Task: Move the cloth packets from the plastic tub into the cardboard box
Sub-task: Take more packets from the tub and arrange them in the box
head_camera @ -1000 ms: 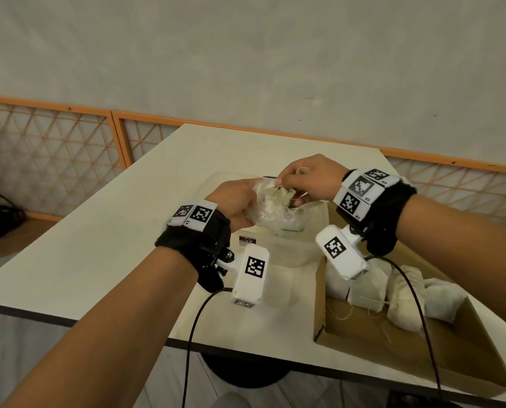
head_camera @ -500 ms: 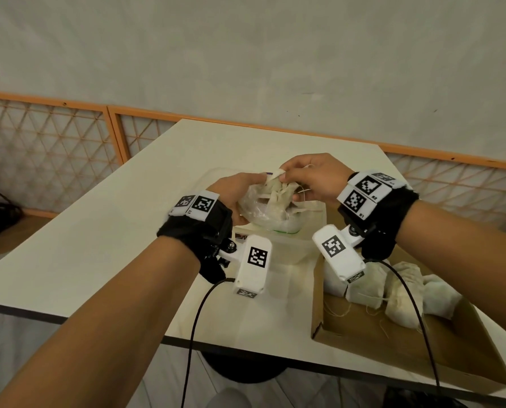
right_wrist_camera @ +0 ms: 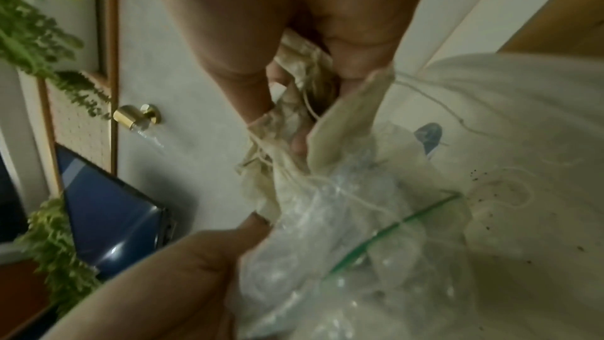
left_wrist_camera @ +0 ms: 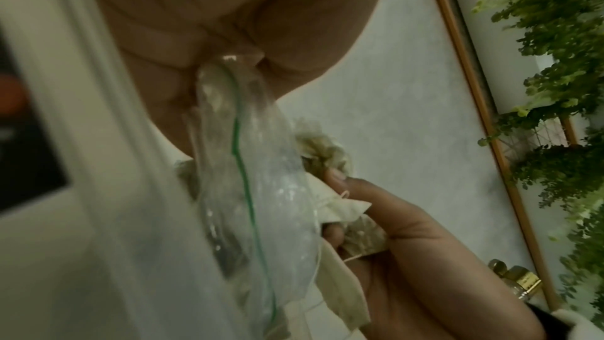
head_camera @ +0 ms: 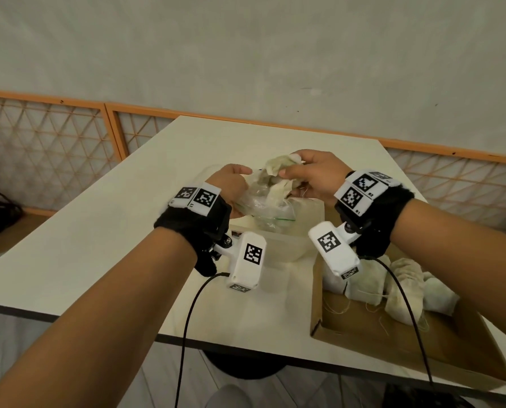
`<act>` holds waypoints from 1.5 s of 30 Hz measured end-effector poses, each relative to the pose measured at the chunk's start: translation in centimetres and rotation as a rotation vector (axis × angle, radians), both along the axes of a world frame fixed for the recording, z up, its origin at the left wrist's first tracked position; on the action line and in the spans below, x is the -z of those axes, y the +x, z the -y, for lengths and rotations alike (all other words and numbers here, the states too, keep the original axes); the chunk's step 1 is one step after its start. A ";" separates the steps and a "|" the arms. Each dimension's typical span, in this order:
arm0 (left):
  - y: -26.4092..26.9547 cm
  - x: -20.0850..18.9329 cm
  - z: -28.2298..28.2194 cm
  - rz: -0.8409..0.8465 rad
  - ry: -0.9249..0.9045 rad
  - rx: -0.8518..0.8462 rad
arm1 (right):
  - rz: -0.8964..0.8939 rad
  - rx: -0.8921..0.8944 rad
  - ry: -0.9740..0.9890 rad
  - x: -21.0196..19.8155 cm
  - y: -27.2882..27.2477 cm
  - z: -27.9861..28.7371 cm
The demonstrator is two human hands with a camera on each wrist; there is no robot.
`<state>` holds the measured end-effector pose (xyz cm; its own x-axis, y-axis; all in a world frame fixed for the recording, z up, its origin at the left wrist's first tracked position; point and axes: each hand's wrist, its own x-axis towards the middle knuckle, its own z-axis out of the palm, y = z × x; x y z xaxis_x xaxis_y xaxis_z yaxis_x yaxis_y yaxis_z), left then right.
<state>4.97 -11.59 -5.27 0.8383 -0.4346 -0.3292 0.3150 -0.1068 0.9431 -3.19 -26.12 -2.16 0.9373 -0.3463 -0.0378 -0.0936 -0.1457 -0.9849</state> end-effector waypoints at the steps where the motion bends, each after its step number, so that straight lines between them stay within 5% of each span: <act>1: 0.0 0.0 0.0 -0.003 0.016 0.031 | 0.021 0.004 0.035 -0.1 0.0 0.2; 7: -0.7 -0.6 -0.5 0.025 0.240 0.089 | 0.060 -0.029 0.131 -1.0 0.7 0.4; 12: -0.5 -1.0 -0.8 0.269 0.427 0.158 | 0.029 -0.048 0.046 -1.1 1.7 -0.5; 19: -0.4 -1.7 -1.7 0.415 0.318 -0.189 | -0.026 -0.058 -0.052 -1.5 2.5 -1.1; 24: -1.2 -1.7 -2.7 0.533 0.536 0.171 | -0.087 -0.047 -0.071 -0.8 3.4 -2.0; 31: -0.5 -2.0 -4.0 0.550 0.797 0.327 | 0.059 0.019 0.042 -3.0 4.0 -2.2; 35: 0.0 -2.2 -4.4 0.548 0.636 0.261 | 0.025 -0.071 0.058 -3.8 3.6 -2.0; 39: 0.9 -2.8 -4.2 0.597 0.277 -0.172 | -0.063 -0.184 -0.065 -3.9 3.3 -2.3; 41: 0.6 -3.7 -4.0 0.359 -0.004 -0.215 | -0.091 -0.232 -0.101 -4.0 3.3 -2.7; 45: -0.4 -4.5 -3.5 -0.182 -0.343 0.136 | -0.177 -0.328 -0.170 -4.5 4.0 -4.8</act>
<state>4.61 -8.09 -0.72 0.7071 -0.6477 -0.2838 0.4846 0.1516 0.8615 0.81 -21.34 2.30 0.9832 -0.0457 -0.1767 -0.1813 -0.3551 -0.9171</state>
